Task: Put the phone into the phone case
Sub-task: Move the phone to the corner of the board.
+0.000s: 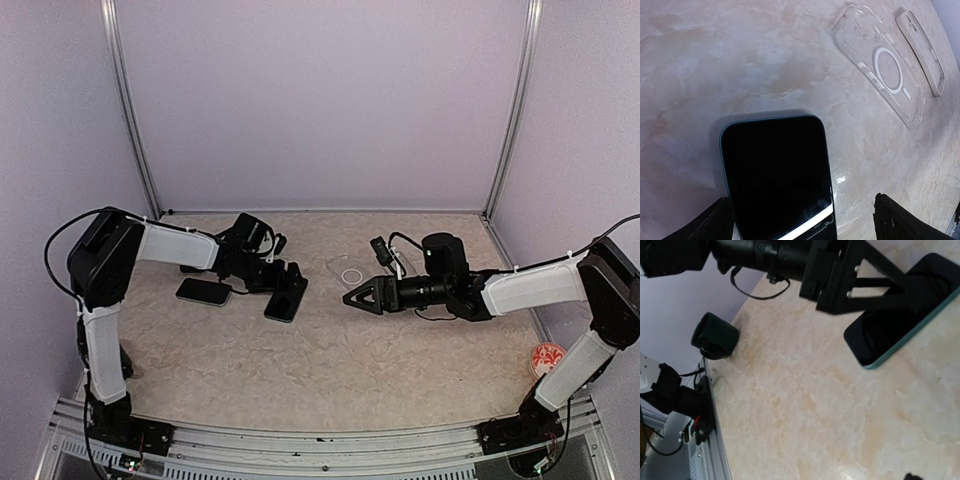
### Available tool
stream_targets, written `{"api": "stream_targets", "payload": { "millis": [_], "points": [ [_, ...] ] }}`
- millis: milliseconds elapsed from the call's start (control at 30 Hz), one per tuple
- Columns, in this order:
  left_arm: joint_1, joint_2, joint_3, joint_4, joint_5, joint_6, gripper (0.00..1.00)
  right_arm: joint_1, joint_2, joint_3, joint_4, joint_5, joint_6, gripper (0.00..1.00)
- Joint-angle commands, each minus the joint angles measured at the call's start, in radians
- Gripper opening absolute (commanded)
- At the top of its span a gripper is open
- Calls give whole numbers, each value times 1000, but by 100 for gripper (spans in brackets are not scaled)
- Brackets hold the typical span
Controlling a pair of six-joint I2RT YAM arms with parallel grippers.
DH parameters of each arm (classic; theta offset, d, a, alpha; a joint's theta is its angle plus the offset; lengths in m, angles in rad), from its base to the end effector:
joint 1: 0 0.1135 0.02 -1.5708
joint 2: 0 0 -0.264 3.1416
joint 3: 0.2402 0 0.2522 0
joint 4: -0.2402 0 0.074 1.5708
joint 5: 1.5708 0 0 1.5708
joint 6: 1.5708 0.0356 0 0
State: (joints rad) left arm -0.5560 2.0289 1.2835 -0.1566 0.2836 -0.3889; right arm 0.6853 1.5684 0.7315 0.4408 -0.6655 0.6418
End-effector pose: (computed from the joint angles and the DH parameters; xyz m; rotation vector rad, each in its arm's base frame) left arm 0.3553 -0.2325 0.1433 0.3421 2.5550 -0.7344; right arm 0.2355 0.2209 0.1964 -0.5406 2.1362 1.4652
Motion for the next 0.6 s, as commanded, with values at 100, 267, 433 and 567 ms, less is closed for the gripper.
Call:
{"api": "stream_targets", "payload": {
  "millis": [100, 267, 433, 567],
  "points": [
    [-65, 45, 30, 29, 94, 50, 95, -30, -44, 19, -57, 16, -28, 89],
    [-108, 66, 46, 28, 161, 115, 94, -61, -82, 7, -93, 33, -41, 88],
    [-124, 109, 96, -7, 194, 181, 94, -83, -116, -2, -126, 43, -53, 89],
    [-114, 132, 120, -2, 150, 192, 94, -90, -135, -7, -137, 43, -57, 88]
  ]
}}
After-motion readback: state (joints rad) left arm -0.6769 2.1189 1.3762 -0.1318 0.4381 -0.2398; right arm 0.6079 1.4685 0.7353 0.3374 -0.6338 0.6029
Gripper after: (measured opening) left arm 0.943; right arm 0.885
